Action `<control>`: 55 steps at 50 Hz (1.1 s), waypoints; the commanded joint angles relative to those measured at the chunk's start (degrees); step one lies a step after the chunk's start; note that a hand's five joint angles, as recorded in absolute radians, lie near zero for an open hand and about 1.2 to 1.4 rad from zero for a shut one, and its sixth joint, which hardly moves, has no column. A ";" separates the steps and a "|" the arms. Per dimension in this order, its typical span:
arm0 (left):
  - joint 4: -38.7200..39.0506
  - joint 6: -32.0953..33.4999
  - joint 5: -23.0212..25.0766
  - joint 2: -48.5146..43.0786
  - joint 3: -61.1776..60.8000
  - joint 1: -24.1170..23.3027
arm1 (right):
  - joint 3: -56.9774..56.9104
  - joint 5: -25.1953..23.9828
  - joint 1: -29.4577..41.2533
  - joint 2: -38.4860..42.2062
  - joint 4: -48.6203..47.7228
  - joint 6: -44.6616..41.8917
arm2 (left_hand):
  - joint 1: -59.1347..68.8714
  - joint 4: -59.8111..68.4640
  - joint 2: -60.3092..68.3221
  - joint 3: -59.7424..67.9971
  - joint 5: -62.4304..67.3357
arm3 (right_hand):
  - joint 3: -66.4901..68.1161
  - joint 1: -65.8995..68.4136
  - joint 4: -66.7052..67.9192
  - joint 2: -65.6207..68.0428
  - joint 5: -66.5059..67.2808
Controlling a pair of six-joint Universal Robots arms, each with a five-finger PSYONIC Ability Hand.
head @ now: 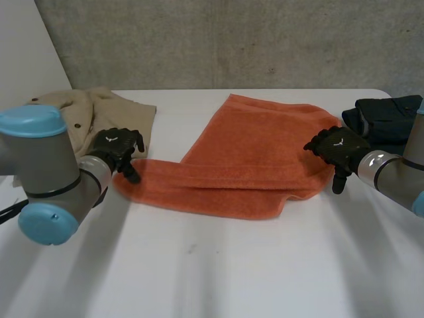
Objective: Fold the laundry.
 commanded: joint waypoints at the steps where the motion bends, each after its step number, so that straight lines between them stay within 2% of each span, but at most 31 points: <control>1: -4.05 2.93 -0.33 -8.69 9.26 1.53 | 2.10 -0.14 -0.15 -1.10 -0.15 0.48 | 2.34 1.64 1.41 1.29 1.78 | -1.97 -2.67 -1.99 -1.84 -2.71; 11: -4.94 4.69 0.28 -17.75 17.71 3.55 | 4.56 -0.05 0.12 -2.07 -0.32 0.39 | 3.35 2.65 2.42 2.30 2.79 | -1.97 -2.67 -1.99 -1.84 -2.71; 17: -5.99 4.78 0.98 -20.66 20.53 3.46 | 4.83 0.03 0.20 -2.07 -0.50 0.39 | 8.56 7.86 7.63 7.51 7.99 | -1.97 -2.67 -1.99 -1.84 -2.71; 19: -6.61 4.78 1.59 -20.83 20.79 3.29 | 4.92 0.03 0.21 -2.07 -0.50 0.39 | 17.75 17.06 16.83 16.71 17.19 | -1.97 -2.67 -1.99 -1.84 -2.71; 20: -7.30 5.13 2.29 -20.75 20.80 3.03 | 4.92 0.03 0.12 -2.07 -0.50 0.39 | 42.63 41.93 41.70 41.58 42.07 | -1.97 -2.67 -1.99 -1.84 -2.71; 22: -7.57 5.66 2.04 -20.05 20.45 2.76 | 4.92 0.03 0.12 -2.07 -0.50 0.30 | 47.74 47.04 46.81 46.69 47.18 | -1.97 -2.67 -1.99 -1.84 -2.71; 26: -6.62 5.05 -1.64 -13.04 17.12 2.06 | 5.27 0.12 0.12 -2.60 -0.50 0.39 | 47.74 47.04 46.81 46.69 47.18 | -1.97 -2.67 -1.99 -1.84 -2.71; 29: -3.89 4.43 -2.18 -8.90 14.91 1.36 | 5.53 0.03 0.12 -2.95 -0.50 0.47 | 47.74 47.04 46.81 46.69 47.18 | -1.97 -2.67 -1.99 -1.84 -2.71; 33: -1.25 3.46 -1.39 -2.13 11.49 0.30 | 5.18 0.12 0.29 -3.57 -0.24 1.09 | 47.74 47.04 46.81 46.69 47.18 | -1.97 -2.67 -1.99 -1.84 -2.71; 44: -4.76 1.89 1.59 13.86 3.31 0.91 | -4.21 0.30 4.07 1.08 2.22 8.64 | 47.74 47.04 46.81 46.69 47.18 | -1.97 -2.67 -1.99 -1.84 -2.71; 50: -5.20 -0.58 3.79 19.06 2.78 1.27 | -6.86 0.04 7.06 3.20 6.53 11.72 | 47.74 47.04 46.81 46.69 47.18 | -1.97 -2.67 -1.99 -1.84 -2.71; 55: -6.25 -2.51 4.67 21.44 3.31 1.00 | -9.22 1.08 9.08 5.47 4.43 15.41 | 47.74 47.04 46.81 46.69 47.18 | -1.97 -2.67 -1.99 -1.84 -2.71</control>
